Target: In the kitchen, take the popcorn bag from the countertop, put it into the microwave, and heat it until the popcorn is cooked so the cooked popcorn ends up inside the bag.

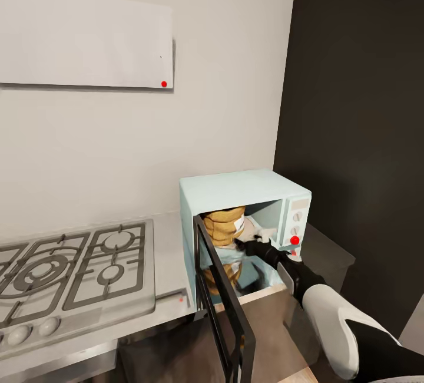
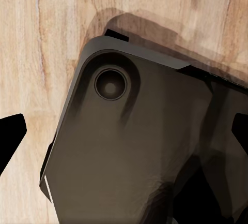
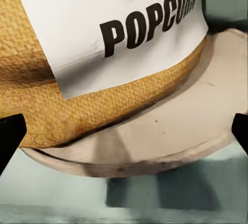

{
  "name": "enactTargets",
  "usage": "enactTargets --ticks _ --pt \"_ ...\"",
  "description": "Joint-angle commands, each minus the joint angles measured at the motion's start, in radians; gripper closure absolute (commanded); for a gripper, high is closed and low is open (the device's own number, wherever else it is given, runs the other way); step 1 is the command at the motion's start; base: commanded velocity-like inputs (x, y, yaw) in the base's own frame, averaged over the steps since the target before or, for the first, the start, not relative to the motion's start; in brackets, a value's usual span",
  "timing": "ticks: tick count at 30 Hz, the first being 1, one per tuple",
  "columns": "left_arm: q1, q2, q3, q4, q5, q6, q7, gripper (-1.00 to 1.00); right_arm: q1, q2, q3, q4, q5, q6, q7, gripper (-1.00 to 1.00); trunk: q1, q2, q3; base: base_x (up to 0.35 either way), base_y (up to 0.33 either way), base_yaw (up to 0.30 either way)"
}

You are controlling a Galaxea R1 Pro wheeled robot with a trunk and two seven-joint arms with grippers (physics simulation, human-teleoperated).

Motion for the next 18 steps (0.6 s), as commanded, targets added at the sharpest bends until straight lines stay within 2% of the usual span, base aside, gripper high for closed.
enactTargets --ticks 1,4,6,7,10,18 --pt "-0.001 0.000 -0.001 0.001 0.005 -0.003 0.000 -1.00 -0.001 -0.020 -0.007 -0.002 0.011 0.001 0.030 -1.00 0.000 -0.001 -0.001 0.000 0.000 0.000" --pt "-0.001 0.000 -0.001 0.001 0.002 -0.003 0.000 -1.00 -0.001 -0.098 -0.009 -0.062 0.004 0.055 0.069 -1.00 0.000 -0.001 -0.001 0.000 0.000 0.000" --pt "-0.001 0.000 -0.001 0.001 0.002 -0.003 0.000 -1.00 -0.001 -0.153 -0.017 -0.148 -0.004 0.165 0.136 -1.00 0.000 -0.001 -0.001 0.000 0.000 0.000" --pt "-0.001 0.000 -0.001 0.001 0.002 -0.003 0.000 -1.00 -0.001 -0.169 -0.019 -0.179 -0.005 0.206 0.182 -1.00 0.000 -0.001 -0.001 0.000 0.000 0.000" --pt "-0.001 0.000 -0.001 0.001 0.002 -0.003 0.000 -1.00 -0.001 -0.179 -0.020 -0.207 -0.004 0.246 0.226 -1.00 0.000 -0.001 -0.001 0.000 0.000 0.000" --pt "-0.001 0.000 -0.001 0.001 0.002 -0.003 0.000 -1.00 -0.001 -0.180 -0.019 -0.213 -0.002 0.265 0.233 -1.00 0.000 -0.001 -0.001 0.000 0.000 0.000"
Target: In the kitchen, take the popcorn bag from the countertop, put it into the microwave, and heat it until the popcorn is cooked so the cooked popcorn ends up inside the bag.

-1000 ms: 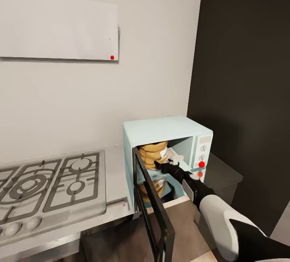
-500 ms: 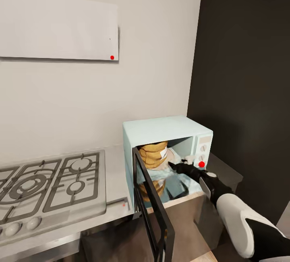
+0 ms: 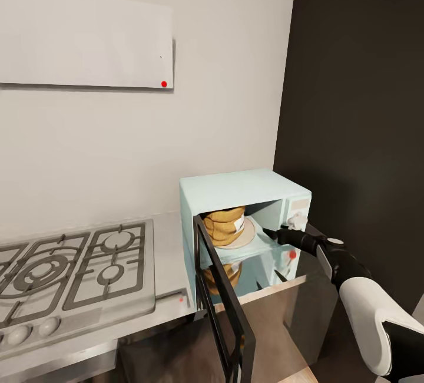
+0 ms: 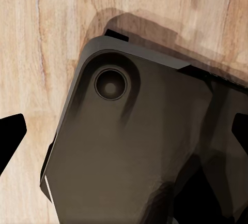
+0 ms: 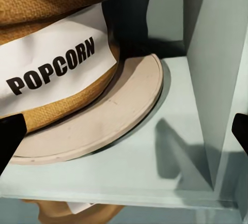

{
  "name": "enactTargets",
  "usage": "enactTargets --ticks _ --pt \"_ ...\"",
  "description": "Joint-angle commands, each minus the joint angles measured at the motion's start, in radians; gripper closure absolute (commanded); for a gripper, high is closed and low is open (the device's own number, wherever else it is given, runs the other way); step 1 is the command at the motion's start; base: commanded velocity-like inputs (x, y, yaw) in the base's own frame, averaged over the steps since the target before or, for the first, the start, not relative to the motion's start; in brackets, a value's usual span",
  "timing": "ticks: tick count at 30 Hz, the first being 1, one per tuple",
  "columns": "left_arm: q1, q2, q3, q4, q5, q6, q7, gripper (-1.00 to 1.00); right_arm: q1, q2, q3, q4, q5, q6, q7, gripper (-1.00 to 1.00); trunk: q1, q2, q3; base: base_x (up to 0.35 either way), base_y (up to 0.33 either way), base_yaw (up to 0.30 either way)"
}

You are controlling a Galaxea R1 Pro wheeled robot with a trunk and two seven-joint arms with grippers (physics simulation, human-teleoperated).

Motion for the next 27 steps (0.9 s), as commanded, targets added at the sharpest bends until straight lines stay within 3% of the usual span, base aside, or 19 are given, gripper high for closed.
enactTargets --ticks 1,10,27 --pt "-0.001 0.000 -0.001 0.001 0.004 -0.003 0.000 -1.00 -0.001 0.001 -0.008 -0.002 0.009 0.008 0.008 -1.00 0.000 -0.001 -0.001 0.000 0.000 0.000" --pt "-0.001 -0.001 -0.002 0.001 0.003 -0.003 0.000 -1.00 -0.001 0.002 -0.008 -0.001 0.016 0.009 0.008 -1.00 0.000 -0.001 -0.001 -0.034 0.000 0.000" --pt "-0.001 -0.003 -0.002 0.001 0.002 -0.002 0.000 -1.00 -0.001 0.002 -0.008 0.000 0.015 0.007 0.007 -1.00 0.000 -0.001 -0.001 -0.337 0.000 0.000"
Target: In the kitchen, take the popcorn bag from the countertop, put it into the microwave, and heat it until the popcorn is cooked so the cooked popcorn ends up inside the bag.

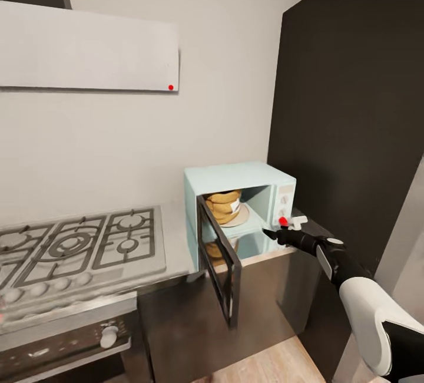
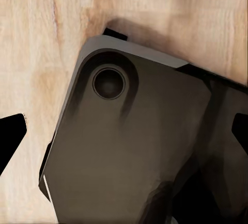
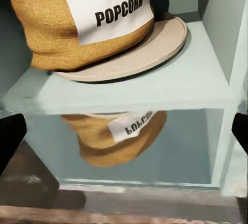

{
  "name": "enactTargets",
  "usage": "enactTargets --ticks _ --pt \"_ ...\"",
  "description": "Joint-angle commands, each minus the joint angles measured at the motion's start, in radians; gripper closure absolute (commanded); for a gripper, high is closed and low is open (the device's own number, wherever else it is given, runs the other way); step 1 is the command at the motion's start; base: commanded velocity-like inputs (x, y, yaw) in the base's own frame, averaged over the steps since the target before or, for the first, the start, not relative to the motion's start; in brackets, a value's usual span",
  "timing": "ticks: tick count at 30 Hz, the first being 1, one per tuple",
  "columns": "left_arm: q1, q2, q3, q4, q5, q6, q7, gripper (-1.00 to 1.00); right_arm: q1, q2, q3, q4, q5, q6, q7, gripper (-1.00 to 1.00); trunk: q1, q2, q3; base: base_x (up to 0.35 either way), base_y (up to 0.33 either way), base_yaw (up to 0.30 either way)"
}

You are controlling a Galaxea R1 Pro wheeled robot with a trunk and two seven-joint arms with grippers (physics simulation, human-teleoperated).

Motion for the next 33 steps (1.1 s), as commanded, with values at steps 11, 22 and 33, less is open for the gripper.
enactTargets --ticks 11,22,33 --pt "-0.001 0.001 -0.001 0.001 0.005 -0.003 0.000 -1.00 -0.001 0.000 -0.009 0.001 0.006 0.009 0.007 -1.00 -0.001 -0.001 -0.001 -0.345 0.000 0.000" --pt "-0.001 0.003 0.000 0.001 0.012 -0.004 0.001 -1.00 -0.001 -0.065 -0.008 0.146 0.006 0.008 -0.037 -1.00 -0.001 -0.001 -0.001 -0.233 0.000 0.000" --pt "-0.001 0.003 -0.001 -0.035 0.012 -0.004 0.000 -1.00 0.152 -0.058 -0.001 0.518 0.148 -0.008 -0.505 -1.00 -0.001 -0.001 -0.001 -0.002 0.000 0.000"
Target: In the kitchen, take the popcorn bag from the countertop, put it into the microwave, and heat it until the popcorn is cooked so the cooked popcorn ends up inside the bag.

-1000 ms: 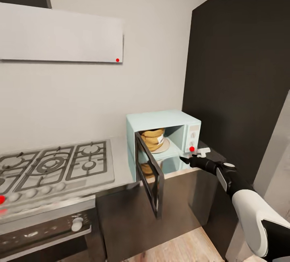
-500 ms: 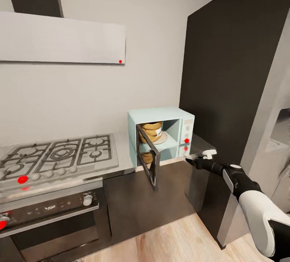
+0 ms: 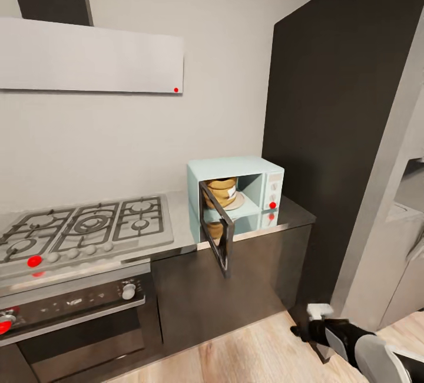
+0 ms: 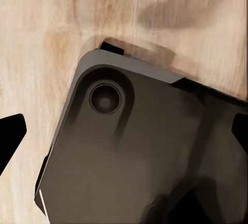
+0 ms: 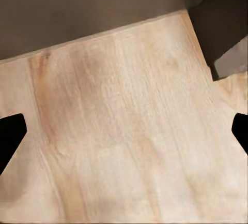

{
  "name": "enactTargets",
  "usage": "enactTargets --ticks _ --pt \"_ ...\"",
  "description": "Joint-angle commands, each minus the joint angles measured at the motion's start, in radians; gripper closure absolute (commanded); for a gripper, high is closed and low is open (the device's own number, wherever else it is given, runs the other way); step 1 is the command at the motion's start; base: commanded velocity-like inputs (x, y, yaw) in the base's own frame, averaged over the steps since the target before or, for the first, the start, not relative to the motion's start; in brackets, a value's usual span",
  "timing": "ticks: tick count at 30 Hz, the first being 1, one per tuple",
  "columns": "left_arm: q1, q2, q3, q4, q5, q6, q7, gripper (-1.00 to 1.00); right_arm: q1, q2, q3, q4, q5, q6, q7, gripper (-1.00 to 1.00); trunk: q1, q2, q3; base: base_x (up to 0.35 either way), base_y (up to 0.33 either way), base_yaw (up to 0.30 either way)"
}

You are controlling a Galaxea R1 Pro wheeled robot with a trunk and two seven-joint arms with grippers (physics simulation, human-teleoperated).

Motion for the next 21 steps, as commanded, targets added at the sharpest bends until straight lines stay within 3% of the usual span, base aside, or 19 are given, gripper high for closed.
enactTargets --ticks 1,4,8,11,17,19,20,21 --pt "-0.001 -0.001 -0.001 0.000 0.005 -0.003 0.000 -1.00 0.033 0.000 -0.010 0.002 0.009 0.000 -0.020 -1.00 0.000 -0.001 -0.001 0.000 0.000 0.000" --pt "-0.001 0.000 -0.003 -0.046 0.005 -0.001 0.001 -1.00 0.147 0.009 -0.010 0.003 0.009 -0.008 -0.053 -1.00 0.000 -0.001 -0.001 0.000 0.000 0.000" --pt "-0.001 0.002 -0.006 -0.110 -0.001 0.006 0.002 -1.00 0.252 0.013 -0.010 0.003 0.010 -0.011 -0.061 -1.00 0.000 -0.001 -0.001 0.000 0.000 0.000" --pt "-0.001 0.005 -0.008 -0.143 -0.004 0.009 0.003 -1.00 0.277 0.015 -0.010 0.003 0.012 -0.004 -0.062 -1.00 0.000 -0.001 -0.001 0.000 0.000 0.000" --pt "0.000 0.010 -0.011 -0.340 -0.021 0.048 0.005 -1.00 0.292 0.013 -0.010 0.004 0.011 -0.010 -0.080 -1.00 0.000 -0.001 -0.001 0.000 0.000 0.000" --pt "-0.001 0.012 -0.012 -0.452 -0.073 0.118 0.001 -1.00 0.317 0.013 -0.010 0.003 0.010 -0.014 -0.082 -1.00 0.000 -0.001 -0.001 0.000 0.000 0.000" --pt "-0.001 0.011 -0.011 -0.580 -0.150 0.195 -0.004 -1.00 0.338 0.013 -0.010 0.003 0.010 -0.015 -0.083 -1.00 0.000 -0.001 -0.001 0.000 0.000 0.000" --pt "-0.001 0.009 -0.011 -0.632 -0.174 0.222 -0.005 -1.00 0.342 0.013 -0.010 0.003 0.011 -0.014 -0.083 -1.00 0.000 -0.001 -0.001 0.000 0.000 0.000"
